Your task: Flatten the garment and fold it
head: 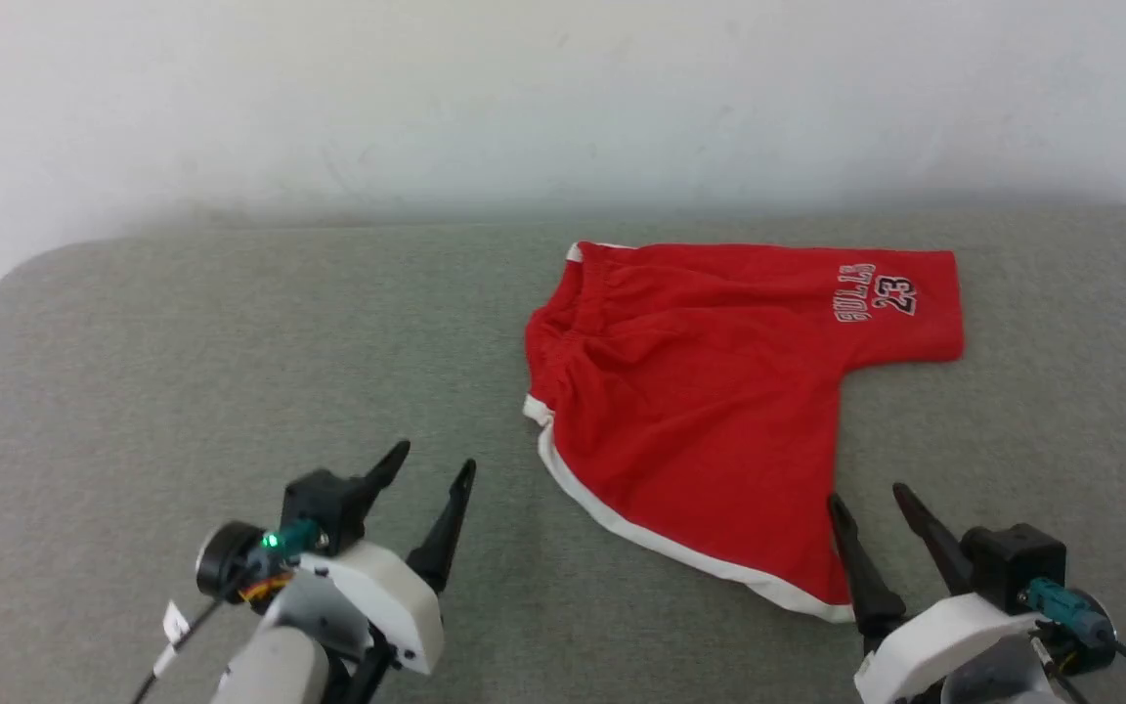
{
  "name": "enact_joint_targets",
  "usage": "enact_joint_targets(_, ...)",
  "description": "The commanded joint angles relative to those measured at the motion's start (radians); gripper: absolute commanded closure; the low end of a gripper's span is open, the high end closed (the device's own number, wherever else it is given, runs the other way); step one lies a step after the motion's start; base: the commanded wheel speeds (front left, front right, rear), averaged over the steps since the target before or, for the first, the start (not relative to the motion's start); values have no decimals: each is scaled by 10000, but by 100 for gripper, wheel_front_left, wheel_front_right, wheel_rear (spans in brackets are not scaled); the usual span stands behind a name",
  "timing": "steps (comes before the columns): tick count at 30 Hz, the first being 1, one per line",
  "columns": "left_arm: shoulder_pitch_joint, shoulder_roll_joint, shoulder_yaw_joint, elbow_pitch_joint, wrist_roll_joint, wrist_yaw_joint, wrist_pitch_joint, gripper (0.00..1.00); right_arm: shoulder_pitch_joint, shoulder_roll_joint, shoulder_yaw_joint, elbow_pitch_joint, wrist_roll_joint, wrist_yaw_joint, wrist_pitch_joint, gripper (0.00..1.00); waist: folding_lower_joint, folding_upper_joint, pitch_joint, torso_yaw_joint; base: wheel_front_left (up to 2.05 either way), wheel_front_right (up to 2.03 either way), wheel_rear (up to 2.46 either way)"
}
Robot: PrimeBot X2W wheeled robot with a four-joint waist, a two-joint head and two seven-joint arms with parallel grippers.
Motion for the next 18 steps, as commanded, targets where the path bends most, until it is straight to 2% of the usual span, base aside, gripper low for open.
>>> enact_joint_targets(1, -351, 215, -116, 111, -173, -65, 192, 0, 121, 68, -23, -187, -109, -19, 91, 0, 1, 0, 311, -697, 0, 0, 0)
enact_joint_targets(4, -1281, 960, -1397, 179, -966, -109, 859, 0, 294, 196, -303, -558, 53, -19, 238, 0, 1, 0, 615, -997, 0, 0, 0)
enact_joint_targets(10, -3623, 2857, -3679, 608, -3777, -116, 2512, 0, 140, 275, -201, -1088, 190, -19, 435, 0, 1, 0, 1273, -1557, 0, 0, 0)
enact_joint_targets(13, -4600, 3453, -4434, 959, -4807, -117, 3189, 0, 30, 285, -43, -1117, 226, -19, 474, 0, 1, 0, 1541, -1816, 0, 0, 0)
enact_joint_targets(18, -5746, 3942, -5712, 1426, -5809, -117, 3937, 0, -132, 292, -104, -1139, 370, -19, 356, 0, 1, 0, 1907, -2068, 0, 0, 0)
